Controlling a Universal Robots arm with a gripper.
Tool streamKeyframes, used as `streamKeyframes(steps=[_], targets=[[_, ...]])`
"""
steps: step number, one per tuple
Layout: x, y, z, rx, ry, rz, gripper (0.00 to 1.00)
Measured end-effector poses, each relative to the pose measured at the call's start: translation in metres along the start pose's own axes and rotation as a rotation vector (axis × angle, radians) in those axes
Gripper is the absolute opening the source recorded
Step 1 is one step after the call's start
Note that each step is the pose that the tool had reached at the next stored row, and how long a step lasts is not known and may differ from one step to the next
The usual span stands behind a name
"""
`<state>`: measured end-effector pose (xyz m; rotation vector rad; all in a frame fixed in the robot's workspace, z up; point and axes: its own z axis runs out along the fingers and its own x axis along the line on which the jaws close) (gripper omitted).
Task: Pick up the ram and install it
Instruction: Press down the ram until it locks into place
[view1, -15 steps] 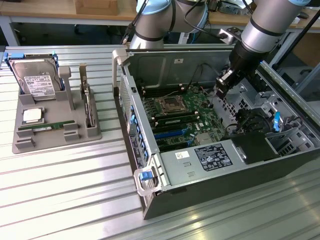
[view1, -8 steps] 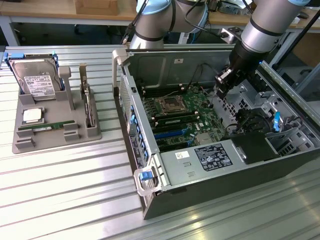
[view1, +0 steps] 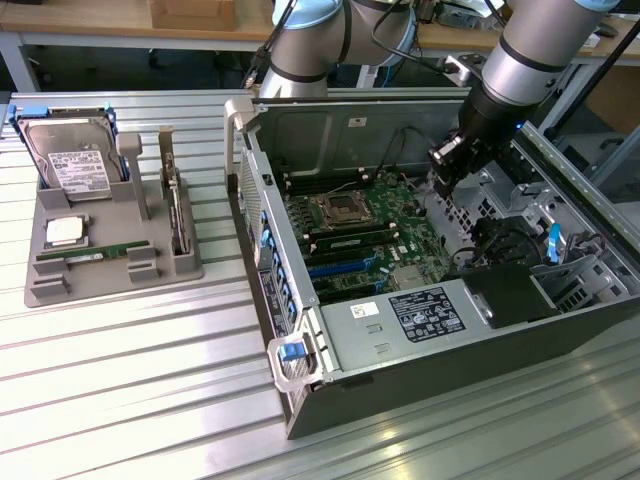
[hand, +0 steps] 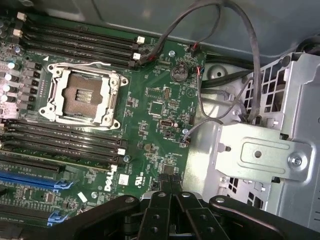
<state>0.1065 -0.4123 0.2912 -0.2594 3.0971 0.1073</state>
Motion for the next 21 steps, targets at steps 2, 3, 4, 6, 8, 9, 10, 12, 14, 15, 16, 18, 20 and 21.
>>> streamKeyframes(steps=[2, 3, 4, 6, 8, 9, 10, 12, 14, 15, 16, 18, 20, 21], targets=[[0.0000, 0.0000, 0.0000, 0.0006, -0.0011, 0.016, 0.10], [0.0000, 0.0000, 0.0000, 0.0009, -0.0016, 0.024, 0.10], [0.0000, 0.0000, 0.0000, 0.0011, -0.0019, 0.030, 0.10], [0.0000, 0.0000, 0.0000, 0.0020, -0.0034, 0.051, 0.10], [0.0000, 0.0000, 0.0000, 0.0029, -0.0052, 0.078, 0.10], [0.0000, 0.0000, 0.0000, 0.0034, -0.0060, 0.090, 0.10], [0.0000, 0.0000, 0.0000, 0.0040, -0.0070, 0.106, 0.10], [0.0000, 0.0000, 0.0000, 0.0055, -0.0099, 0.148, 0.10], [0.0000, 0.0000, 0.0000, 0.0071, -0.0126, 0.189, 0.10], [0.0000, 0.0000, 0.0000, 0.0075, -0.0134, 0.202, 0.10], [0.0000, 0.0000, 0.0000, 0.0077, -0.0135, 0.203, 0.10], [0.0000, 0.0000, 0.0000, 0.0077, -0.0135, 0.203, 0.10], [0.0000, 0.0000, 0.0000, 0.0077, -0.0135, 0.203, 0.10], [0.0000, 0.0000, 0.0000, 0.0077, -0.0135, 0.203, 0.10]])
